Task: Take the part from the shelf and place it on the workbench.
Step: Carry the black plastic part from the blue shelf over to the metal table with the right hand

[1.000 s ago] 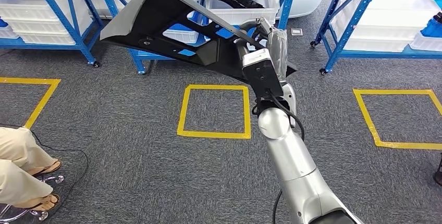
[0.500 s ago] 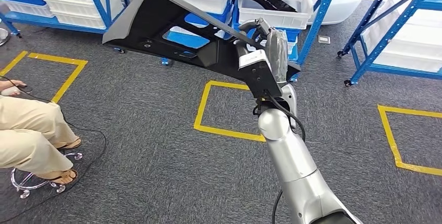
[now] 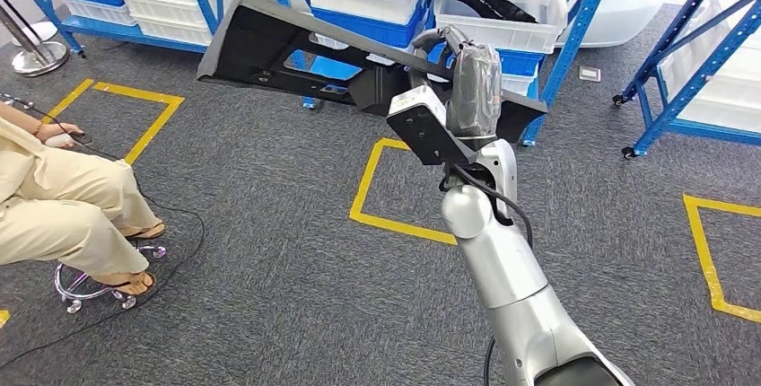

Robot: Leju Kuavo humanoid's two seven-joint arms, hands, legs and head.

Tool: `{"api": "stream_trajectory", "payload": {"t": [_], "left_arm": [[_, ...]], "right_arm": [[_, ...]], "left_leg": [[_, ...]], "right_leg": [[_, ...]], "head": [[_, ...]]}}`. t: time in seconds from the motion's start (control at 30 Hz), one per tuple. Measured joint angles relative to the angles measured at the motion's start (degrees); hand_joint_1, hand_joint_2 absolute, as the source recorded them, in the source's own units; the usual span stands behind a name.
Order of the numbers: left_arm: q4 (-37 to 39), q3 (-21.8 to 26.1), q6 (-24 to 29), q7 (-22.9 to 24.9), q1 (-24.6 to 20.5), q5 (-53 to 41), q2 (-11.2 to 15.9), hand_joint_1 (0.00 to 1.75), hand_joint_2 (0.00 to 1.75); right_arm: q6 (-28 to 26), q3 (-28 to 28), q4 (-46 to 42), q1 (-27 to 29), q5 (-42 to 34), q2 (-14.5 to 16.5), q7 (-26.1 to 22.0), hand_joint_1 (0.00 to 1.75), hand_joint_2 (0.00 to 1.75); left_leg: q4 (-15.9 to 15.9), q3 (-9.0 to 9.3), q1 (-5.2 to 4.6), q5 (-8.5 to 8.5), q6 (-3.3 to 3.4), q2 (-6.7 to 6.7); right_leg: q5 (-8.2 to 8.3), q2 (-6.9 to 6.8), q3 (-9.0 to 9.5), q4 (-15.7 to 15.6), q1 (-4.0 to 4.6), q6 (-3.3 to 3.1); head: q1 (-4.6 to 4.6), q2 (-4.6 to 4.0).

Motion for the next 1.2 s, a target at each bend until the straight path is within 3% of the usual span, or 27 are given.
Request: {"api": "stream_trajectory", "payload": {"t": [0.07,0.13,0.2,0.23,0.27,0.33,0.4,0.43,0.47,0.53,0.57,0.63,0.7,0.77,0.87,0.9,0.93,0.97,1.0,1.1,1.17,1.2], "left_arm": [[0.00,0.00,-0.03,0.04,0.00,-0.10,0.00,0.00,0.00],[0.00,-0.04,-0.19,0.15,-0.09,-0.27,0.01,0.00,0.00],[0.00,-0.22,-0.50,0.42,-0.21,-0.86,0.01,0.00,0.00],[0.01,-0.32,-0.64,0.55,-0.27,-1.13,-0.02,0.00,0.00],[0.01,-0.39,-0.72,0.62,-0.29,-1.31,-0.03,0.00,0.00],[0.00,-0.42,-0.78,0.67,-0.44,-1.33,-0.03,0.00,0.00],[0.00,-0.41,-0.77,0.70,-0.50,-1.33,0.00,0.00,0.00],[0.01,-0.41,-0.77,0.75,-0.45,-1.33,0.00,0.00,0.00],[0.01,-0.40,-0.77,0.80,-0.41,-1.32,-0.02,0.00,0.00],[0.02,-0.40,-0.77,0.87,-0.39,-1.31,-0.06,0.00,0.00],[0.02,-0.40,-0.77,0.87,-0.41,-1.31,-0.08,0.00,0.00],[0.02,-0.41,-0.77,0.87,-0.41,-1.30,-0.07,0.00,0.00],[0.02,-0.41,-0.75,0.87,-0.24,-1.27,-0.05,0.00,0.00],[0.02,-0.41,-0.74,0.87,-0.08,-1.24,-0.01,0.00,0.00],[0.02,-0.42,-0.77,0.85,-0.19,-1.28,0.02,0.00,0.00],[0.02,-0.42,-0.78,0.86,-0.22,-1.32,0.02,0.00,0.00],[0.02,-0.42,-0.79,0.86,-0.22,-1.36,0.02,0.00,0.00],[0.02,-0.42,-0.81,0.87,-0.21,-1.41,0.03,0.00,0.00],[0.02,-0.44,-0.85,0.87,-0.20,-1.52,0.04,0.00,0.00],[0.02,-0.78,-0.98,0.87,-0.32,-1.97,0.11,0.00,0.00],[0.02,-1.15,-1.04,0.88,-0.51,-2.21,0.13,0.00,0.00],[0.02,-1.28,-1.08,0.89,-0.58,-2.35,0.13,0.00,0.00]], "right_arm": [[-0.01,-0.01,-0.01,0.01,0.12,-0.05,0.02,1.75,1.75],[-0.04,-0.05,-0.23,0.01,0.44,-0.20,0.04,1.75,1.75],[-0.09,-0.15,-1.10,0.54,1.08,-0.58,0.28,1.75,1.75],[-0.11,-0.21,-1.63,0.89,1.32,-0.82,0.42,1.75,1.75],[-0.09,-0.24,-2.05,1.25,1.36,-1.08,0.54,1.75,1.75],[0.17,-0.36,-2.48,1.78,0.88,-1.67,0.58,1.75,1.75],[0.76,-0.58,-2.58,2.70,-0.11,-2.28,0.64,1.75,1.75],[1.04,-0.68,-2.59,3.14,-0.60,-2.49,0.66,1.75,1.75],[1.30,-0.74,-2.61,3.46,-1.02,-2.64,0.63,1.75,1.75],[1.60,-0.79,-2.77,3.63,-1.49,-2.79,0.54,1.75,1.75],[1.72,-0.81,-2.87,3.62,-1.60,-2.83,0.48,1.75,1.75],[1.86,-0.86,-3.05,3.64,-1.68,-2.93,0.39,1.75,1.75],[1.94,-0.87,-3.15,3.65,-1.74,-2.94,0.34,1.75,1.75],[1.98,-0.89,-3.24,3.64,-1.80,-2.76,0.33,1.75,1.75],[2.03,-0.89,-3.36,3.71,-1.86,-2.57,0.26,1.75,1.75],[2.03,-0.90,-3.37,3.79,-1.87,-2.61,0.25,1.75,1.75],[2.03,-0.90,-3.37,3.90,-1.87,-2.64,0.23,1.75,1.75],[2.02,-0.89,-3.37,4.04,-1.88,-2.65,0.22,1.75,1.75],[2.02,-0.90,-3.37,4.17,-1.89,-2.67,0.20,1.75,1.75],[1.98,-0.95,-3.60,4.35,-1.90,-2.72,0.02,1.75,1.75],[1.94,-1.04,-3.87,4.46,-1.89,-2.86,-0.09,1.75,1.75],[1.91,-1.09,-3.98,4.57,-1.89,-2.96,-0.12,1.75,1.75]], "left_leg": [[-1.04,0.62,0.00,0.54,0.06,0.05],[-6.06,3.42,-0.26,2.21,0.48,1.07],[-12.74,6.79,-0.69,4.32,1.72,1.74],[-14.47,7.49,-0.84,4.74,2.38,1.71],[-14.89,7.53,-0.78,5.11,2.89,1.03],[-15.28,7.55,-0.68,5.52,3.38,0.06],[-15.25,7.41,-0.68,5.64,3.50,-1.25],[-15.21,7.38,-0.68,5.67,3.47,-1.92],[-15.12,7.37,-0.68,5.70,3.41,-2.62],[-14.67,7.23,-0.69,5.64,3.14,-3.89],[-14.34,7.02,-0.76,5.53,2.87,-4.48],[-13.93,6.47,-0.81,5.46,2.17,-5.28],[-13.99,6.09,-0.58,5.67,1.54,-5.76],[-12.95,5.47,-0.49,4.96,1.07,-4.52],[-3.51,1.15,-0.31,-0.16,0.29,-0.95],[0.06,-0.53,-0.16,-1.62,0.04,-0.42],[1.77,-1.35,-0.07,-1.98,-0.09,-0.26],[1.73,-1.30,-0.01,-1.48,-0.13,-0.15],[-0.46,-0.13,0.02,-0.07,-0.05,0.09],[-10.87,5.37,-0.40,4.14,0.62,2.78],[-13.28,6.36,-0.90,4.46,1.10,3.46],[-13.39,6.29,-1.03,4.56,1.41,2.74]], "right_leg": [[0.00,-0.14,0.01,0.00,0.00,0.00],[-0.03,-0.71,-0.03,0.03,0.23,0.09],[-0.13,-2.06,-0.17,0.01,0.71,0.70],[-0.53,-1.89,-0.44,0.50,0.88,1.03],[-1.37,-1.06,-1.08,1.92,0.83,1.16],[-4.32,1.55,-3.94,8.26,0.56,0.82],[-6.58,2.51,-7.17,14.98,0.35,0.83],[-6.51,2.65,-7.64,15.85,0.25,1.19],[-5.51,2.79,-6.94,14.35,0.14,1.75],[-2.37,3.95,-3.30,6.72,-0.30,2.79],[-1.18,4.59,-1.59,3.32,-0.44,2.94],[-0.41,5.19,-0.35,0.62,-0.41,2.47],[-0.11,4.42,-0.39,0.53,-0.27,1.63],[0.20,3.70,-0.40,0.35,-0.50,0.92],[0.31,2.25,-0.42,0.26,-0.43,0.20],[0.28,1.64,-0.44,0.26,-0.33,0.08],[0.24,1.08,-0.46,0.27,-0.26,0.03],[0.21,0.55,-0.48,0.28,-0.22,0.01],[0.18,0.05,-0.47,0.29,-0.20,0.00],[-0.02,-1.23,-0.43,0.32,0.23,0.30],[-0.18,-2.18,-0.44,0.27,0.70,0.69],[-0.25,-2.77,-0.33,0.18,0.79,0.95]], "head": [[0.00,0.00],[0.01,0.00],[0.07,0.01],[0.14,0.01],[0.18,0.01],[0.33,0.01],[0.44,0.01],[0.45,0.00],[0.44,0.01],[0.45,0.02],[0.44,0.01],[0.40,0.01],[0.39,0.00],[0.28,0.01],[-0.27,0.01],[-0.35,0.00],[-0.36,0.00],[-0.37,0.00],[-0.38,0.00],[-0.37,0.00],[-0.23,0.00],[-0.18,0.00]]}}
